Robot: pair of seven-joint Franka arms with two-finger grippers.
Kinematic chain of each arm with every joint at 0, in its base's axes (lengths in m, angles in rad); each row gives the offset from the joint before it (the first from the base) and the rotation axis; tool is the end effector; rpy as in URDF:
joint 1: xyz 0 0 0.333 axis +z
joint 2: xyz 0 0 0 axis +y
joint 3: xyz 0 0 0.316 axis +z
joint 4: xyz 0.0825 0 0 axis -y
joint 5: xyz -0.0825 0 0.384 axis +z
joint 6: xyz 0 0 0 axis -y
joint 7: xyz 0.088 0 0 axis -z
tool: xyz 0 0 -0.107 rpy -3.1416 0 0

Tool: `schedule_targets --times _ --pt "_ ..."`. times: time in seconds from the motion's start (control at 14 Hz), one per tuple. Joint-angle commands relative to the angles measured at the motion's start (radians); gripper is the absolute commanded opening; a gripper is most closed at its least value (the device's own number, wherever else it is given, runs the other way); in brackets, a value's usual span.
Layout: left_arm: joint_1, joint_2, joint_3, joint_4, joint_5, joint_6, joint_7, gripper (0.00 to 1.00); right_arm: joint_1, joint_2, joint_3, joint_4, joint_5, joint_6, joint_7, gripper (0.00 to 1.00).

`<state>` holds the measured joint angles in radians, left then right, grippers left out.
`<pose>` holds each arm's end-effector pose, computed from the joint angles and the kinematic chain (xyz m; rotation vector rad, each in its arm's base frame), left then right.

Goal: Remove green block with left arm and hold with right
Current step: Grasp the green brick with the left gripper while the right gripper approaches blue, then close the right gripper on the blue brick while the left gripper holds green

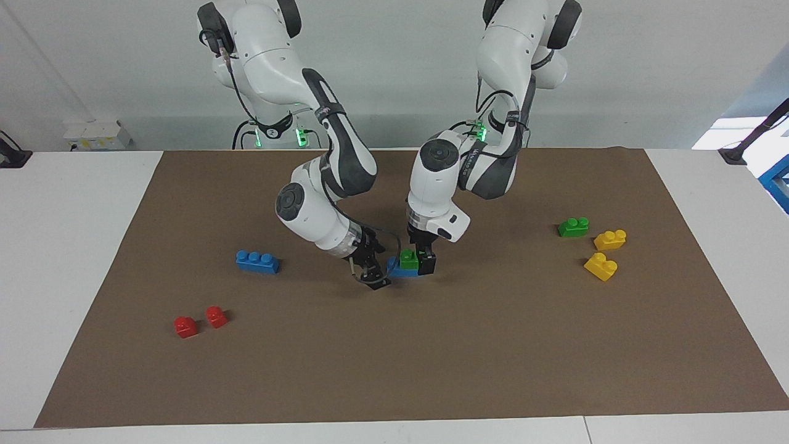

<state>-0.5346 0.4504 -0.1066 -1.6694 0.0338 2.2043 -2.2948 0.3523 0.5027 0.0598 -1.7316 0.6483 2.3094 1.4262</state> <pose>0.5498 -0.3987 0.3538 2.0746 2.2398 -0.0133 0.6165 0.2781 0.3026 -2.0387 1.8081 0.5184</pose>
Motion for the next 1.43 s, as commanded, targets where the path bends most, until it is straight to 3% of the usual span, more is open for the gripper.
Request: schedule_targets --times 0.0,0.21,0.64,0.71,0.86,0.93,1.0,1.07,1.36 --pt "-0.016 0.001 0.015 -0.007 0.018 0.018 -0.023 1.00 0.016 -0.001 0.003 -0.028 0.022 0.060 0.008 0.99" --pt "-0.016 0.001 0.015 -0.007 0.018 0.018 -0.023 1.00 0.053 0.013 0.003 -0.052 0.050 0.137 0.008 0.99" --pt "-0.010 0.002 0.016 -0.009 0.018 0.024 -0.023 1.00 0.063 0.011 0.003 -0.075 0.050 0.177 0.008 0.97" --pt "-0.010 0.001 0.016 -0.010 0.018 0.028 -0.023 1.00 0.063 0.010 0.005 -0.080 0.050 0.185 0.008 0.87" --pt "-0.010 0.002 0.016 -0.010 0.018 0.029 -0.023 1.00 0.077 0.010 0.003 -0.082 0.050 0.189 0.008 0.54" --pt "-0.010 0.002 0.015 -0.012 0.018 0.029 -0.023 1.00 0.080 0.010 0.003 -0.080 0.050 0.189 0.008 0.46" --pt "-0.010 0.002 0.015 -0.012 0.018 0.029 -0.023 1.00 0.083 0.010 0.003 -0.080 0.048 0.189 0.008 0.28" --pt "-0.010 0.002 0.015 -0.012 0.018 0.029 -0.023 1.00 0.088 0.010 0.003 -0.078 0.047 0.189 0.005 0.04" --pt "-0.011 -0.001 0.016 -0.029 0.018 0.038 -0.023 1.00 0.102 0.010 0.003 -0.077 0.036 0.191 -0.010 0.00"
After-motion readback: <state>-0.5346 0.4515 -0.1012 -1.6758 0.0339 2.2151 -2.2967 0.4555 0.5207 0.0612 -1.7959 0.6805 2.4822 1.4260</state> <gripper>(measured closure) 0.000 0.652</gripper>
